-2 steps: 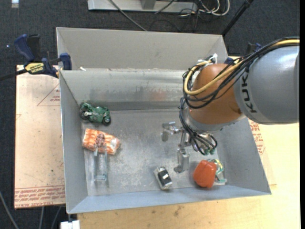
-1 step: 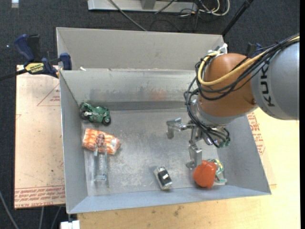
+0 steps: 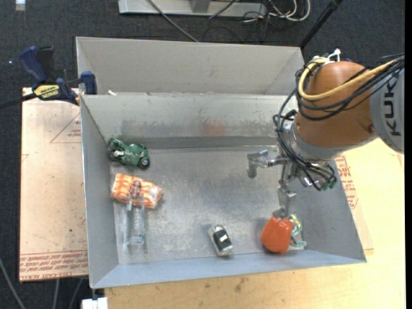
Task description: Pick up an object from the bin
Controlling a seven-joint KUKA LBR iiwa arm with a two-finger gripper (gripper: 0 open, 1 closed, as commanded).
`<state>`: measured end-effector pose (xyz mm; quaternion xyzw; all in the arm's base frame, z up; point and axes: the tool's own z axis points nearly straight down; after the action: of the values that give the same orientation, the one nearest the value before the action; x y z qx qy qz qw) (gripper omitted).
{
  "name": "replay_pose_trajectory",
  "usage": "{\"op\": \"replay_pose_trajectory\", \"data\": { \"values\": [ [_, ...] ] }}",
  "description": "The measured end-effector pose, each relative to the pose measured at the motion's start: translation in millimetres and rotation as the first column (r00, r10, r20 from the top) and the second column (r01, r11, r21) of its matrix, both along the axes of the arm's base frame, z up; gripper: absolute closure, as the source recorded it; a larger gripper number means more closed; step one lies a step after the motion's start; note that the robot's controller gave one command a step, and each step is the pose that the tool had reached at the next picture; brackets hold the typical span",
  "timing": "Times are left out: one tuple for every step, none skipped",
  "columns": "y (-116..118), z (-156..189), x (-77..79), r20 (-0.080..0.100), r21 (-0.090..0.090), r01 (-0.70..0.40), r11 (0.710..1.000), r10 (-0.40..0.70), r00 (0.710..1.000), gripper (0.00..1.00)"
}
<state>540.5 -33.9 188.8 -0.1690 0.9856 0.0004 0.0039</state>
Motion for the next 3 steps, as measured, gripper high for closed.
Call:
{"op": "replay_pose_trajectory", "data": {
  "values": [
    [-21,17,-34.9,-0.009,-0.005,-0.097,0.995,0.097,0.995,0.0],
    [-19,0,-43.8,-0.003,-0.001,-0.105,0.994,0.105,0.994,0.0],
    [-28,-52,-42.1,-0.001,-0.003,-0.151,0.988,0.151,0.988,0.0]
  ]
}}
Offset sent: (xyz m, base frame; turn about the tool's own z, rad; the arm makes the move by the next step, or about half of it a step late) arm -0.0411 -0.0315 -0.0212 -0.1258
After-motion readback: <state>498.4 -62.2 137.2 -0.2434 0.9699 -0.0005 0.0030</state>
